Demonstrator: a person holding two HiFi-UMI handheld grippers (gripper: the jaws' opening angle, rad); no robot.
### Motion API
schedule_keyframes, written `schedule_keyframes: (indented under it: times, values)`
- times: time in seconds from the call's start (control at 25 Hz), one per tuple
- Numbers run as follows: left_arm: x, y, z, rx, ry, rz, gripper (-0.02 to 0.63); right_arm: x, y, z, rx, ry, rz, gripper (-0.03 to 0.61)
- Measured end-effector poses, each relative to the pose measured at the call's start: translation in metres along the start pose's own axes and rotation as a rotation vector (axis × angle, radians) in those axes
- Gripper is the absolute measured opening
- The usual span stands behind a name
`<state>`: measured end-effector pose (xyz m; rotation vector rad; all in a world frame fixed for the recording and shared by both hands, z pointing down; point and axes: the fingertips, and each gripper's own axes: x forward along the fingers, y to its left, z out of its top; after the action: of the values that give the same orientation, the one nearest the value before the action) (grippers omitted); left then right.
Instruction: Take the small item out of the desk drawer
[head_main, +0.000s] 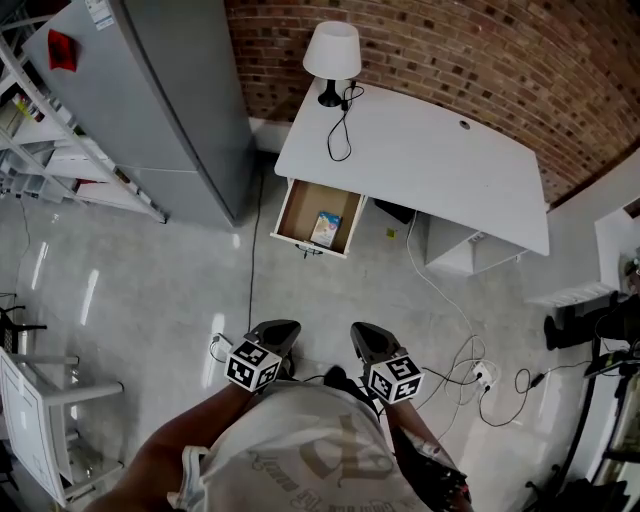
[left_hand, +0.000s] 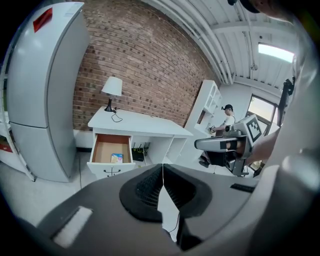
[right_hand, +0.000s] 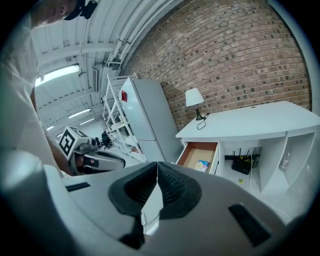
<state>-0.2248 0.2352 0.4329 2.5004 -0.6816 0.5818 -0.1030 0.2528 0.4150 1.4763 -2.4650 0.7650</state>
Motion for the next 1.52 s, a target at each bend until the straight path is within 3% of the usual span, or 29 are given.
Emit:
schedule_keyframes:
  times: [0.68,0.96,1.52]
  values:
    - [-0.007,0.094,0.041,0.023,-0.043,-0.078,0.008,0.076,0.012,0.045,-0.013,-0.008,-0.121,0.006]
    - [-0.007,0.114,0.049,0.044,-0.037,-0.117,0.008,0.09,0.013,0.048,0.009,-0.018,-0.18,0.006]
    - [-0.012,0.147,0.062,0.031,-0.052,-0.125,0.008,0.114,0.02,0.066,-0.01,-0.019,-0.205,0.006]
